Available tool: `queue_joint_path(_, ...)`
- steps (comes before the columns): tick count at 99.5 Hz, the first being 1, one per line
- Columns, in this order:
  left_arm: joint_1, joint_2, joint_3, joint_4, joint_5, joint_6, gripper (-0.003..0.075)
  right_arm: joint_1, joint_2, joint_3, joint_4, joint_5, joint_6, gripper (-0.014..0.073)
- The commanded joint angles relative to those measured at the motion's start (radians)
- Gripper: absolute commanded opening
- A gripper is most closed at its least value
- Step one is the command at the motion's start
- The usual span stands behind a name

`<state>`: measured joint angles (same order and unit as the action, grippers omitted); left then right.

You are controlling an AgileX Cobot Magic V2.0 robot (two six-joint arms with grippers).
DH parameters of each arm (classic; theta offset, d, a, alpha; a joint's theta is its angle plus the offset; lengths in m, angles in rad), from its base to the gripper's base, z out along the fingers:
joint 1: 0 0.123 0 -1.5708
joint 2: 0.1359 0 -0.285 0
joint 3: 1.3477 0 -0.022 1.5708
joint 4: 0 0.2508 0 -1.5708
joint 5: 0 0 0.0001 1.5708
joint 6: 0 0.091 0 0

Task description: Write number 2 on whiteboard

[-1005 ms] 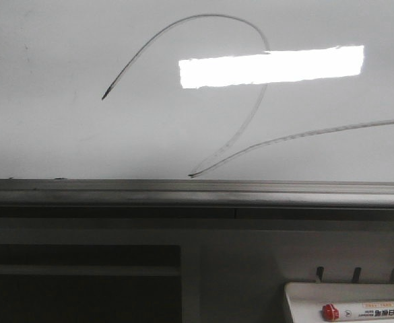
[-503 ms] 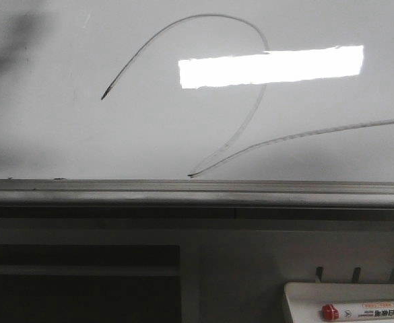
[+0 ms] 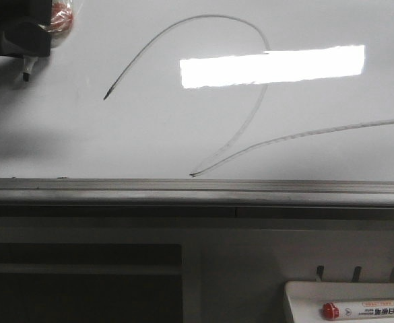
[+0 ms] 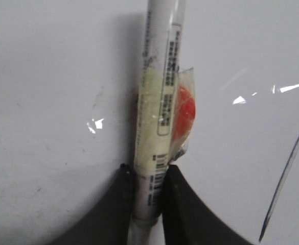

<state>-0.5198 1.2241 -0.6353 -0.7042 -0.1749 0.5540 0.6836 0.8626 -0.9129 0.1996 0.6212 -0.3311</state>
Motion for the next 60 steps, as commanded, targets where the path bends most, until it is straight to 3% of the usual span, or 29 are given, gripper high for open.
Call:
queue_joint_path(1, 0.001, 0.005, -0.024, -0.025, -0.042, -0.010, 0.0068, -0.005, -0.005, -0.027, 0.012, -0.063, 0.002, -0.0062)
queue_joint_path(21, 0.001, 0.005, -0.024, -0.032, -0.042, -0.010, 0.0411, -0.005, -0.005, -0.027, 0.018, -0.061, 0.003, -0.0062)
queue_joint_path(28, 0.001, -0.002, -0.024, -0.040, -0.042, -0.010, 0.0482, -0.005, -0.005, -0.027, 0.018, -0.061, 0.003, -0.0062)
queue_joint_path(45, 0.001, -0.077, -0.024, -0.040, -0.019, -0.010, 0.0504, -0.008, -0.022, -0.027, -0.001, -0.054, 0.003, -0.0062)
queue_joint_path(60, 0.001, -0.287, -0.010, -0.033, 0.100, -0.008, 0.0471, -0.042, -0.119, 0.020, -0.120, -0.025, 0.053, -0.0062)
